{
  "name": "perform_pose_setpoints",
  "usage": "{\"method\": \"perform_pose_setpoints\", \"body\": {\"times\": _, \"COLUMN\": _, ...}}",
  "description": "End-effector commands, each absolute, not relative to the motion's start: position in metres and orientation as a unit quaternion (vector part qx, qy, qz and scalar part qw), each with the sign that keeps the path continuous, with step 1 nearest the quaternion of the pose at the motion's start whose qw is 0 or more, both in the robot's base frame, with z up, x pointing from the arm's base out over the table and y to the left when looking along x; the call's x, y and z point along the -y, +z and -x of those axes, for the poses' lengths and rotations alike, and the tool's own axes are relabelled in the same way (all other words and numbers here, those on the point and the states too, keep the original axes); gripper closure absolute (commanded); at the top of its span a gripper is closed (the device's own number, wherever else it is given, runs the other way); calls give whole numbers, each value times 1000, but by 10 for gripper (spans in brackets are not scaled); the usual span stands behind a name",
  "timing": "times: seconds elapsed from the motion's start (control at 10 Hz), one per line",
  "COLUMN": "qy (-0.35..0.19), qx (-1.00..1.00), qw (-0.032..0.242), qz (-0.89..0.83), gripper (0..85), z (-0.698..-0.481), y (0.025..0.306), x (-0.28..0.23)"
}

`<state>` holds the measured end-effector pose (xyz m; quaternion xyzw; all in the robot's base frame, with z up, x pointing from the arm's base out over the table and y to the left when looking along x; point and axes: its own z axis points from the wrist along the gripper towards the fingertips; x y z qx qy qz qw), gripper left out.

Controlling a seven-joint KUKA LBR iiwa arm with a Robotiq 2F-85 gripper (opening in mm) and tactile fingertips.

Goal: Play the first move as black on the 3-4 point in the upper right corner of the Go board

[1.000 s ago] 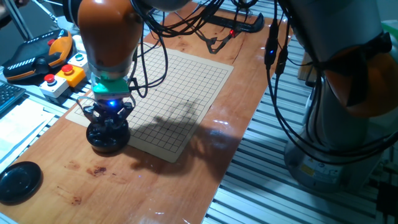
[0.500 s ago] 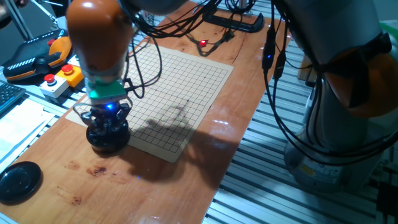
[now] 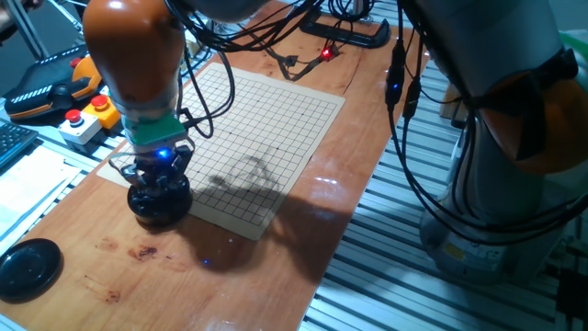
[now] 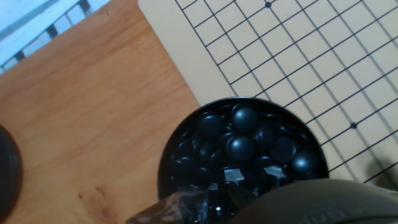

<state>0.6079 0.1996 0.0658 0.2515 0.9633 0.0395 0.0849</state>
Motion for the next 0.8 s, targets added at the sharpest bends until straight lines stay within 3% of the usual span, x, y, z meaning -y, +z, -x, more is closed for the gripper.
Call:
{"method": "perform_pose_setpoints", "body": {"times": 0.0, "qy": 39, "qx": -963, "qw": 85, "qz": -251, "gripper": 583, "z": -607, "y": 64, "x": -200}}
{"method": "perform_pose_setpoints", "body": {"times": 0.7, "qy": 31, "qx": -966, "qw": 90, "qz": -241, "gripper": 583, "z": -601, "y": 50, "x": -202}}
